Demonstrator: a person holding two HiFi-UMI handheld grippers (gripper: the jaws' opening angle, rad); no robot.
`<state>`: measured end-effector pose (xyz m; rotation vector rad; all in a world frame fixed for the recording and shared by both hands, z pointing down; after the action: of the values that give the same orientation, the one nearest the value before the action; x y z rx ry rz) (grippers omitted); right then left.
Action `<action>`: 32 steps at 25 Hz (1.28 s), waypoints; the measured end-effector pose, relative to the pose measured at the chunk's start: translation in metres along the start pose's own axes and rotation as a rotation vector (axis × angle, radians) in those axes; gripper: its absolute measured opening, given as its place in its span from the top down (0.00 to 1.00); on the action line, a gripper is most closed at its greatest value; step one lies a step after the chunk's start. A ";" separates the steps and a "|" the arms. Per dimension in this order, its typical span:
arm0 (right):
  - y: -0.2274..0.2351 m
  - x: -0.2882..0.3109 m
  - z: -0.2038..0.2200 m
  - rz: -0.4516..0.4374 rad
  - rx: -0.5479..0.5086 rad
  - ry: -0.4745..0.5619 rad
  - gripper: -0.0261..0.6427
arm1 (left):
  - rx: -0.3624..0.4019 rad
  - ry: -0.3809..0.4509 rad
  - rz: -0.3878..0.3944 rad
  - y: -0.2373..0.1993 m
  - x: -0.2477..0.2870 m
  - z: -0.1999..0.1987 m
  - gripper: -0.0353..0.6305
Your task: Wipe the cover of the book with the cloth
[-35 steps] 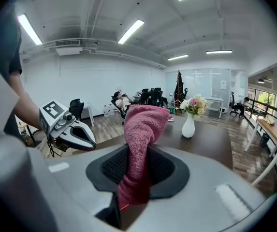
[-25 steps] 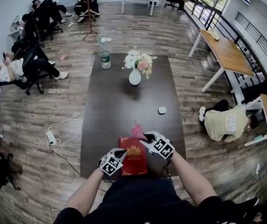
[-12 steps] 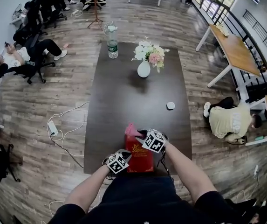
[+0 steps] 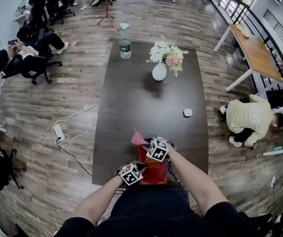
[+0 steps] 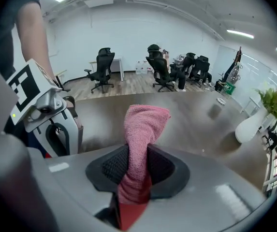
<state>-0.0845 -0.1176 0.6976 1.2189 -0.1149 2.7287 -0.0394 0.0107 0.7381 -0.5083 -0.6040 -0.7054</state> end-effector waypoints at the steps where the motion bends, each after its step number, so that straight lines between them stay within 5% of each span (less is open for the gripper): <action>1: 0.001 0.005 0.000 0.001 -0.003 -0.007 0.80 | -0.005 0.001 0.002 0.000 0.001 0.000 0.95; 32: 0.007 0.032 0.028 0.047 0.113 -0.047 0.80 | -0.095 -0.004 -0.004 -0.003 0.004 0.010 0.95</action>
<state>-0.0866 -0.1251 0.7399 1.3267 0.0059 2.7818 -0.0428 0.0132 0.7482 -0.5965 -0.5777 -0.7395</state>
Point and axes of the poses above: the fingertips, and each gripper's own axes: x forward along the fingers, y to its right, z out of its underside, the point moved 4 cm from there along -x, backward along the fingers, and after that the axes turned 8 degrees about y, right-handed, at the moved point
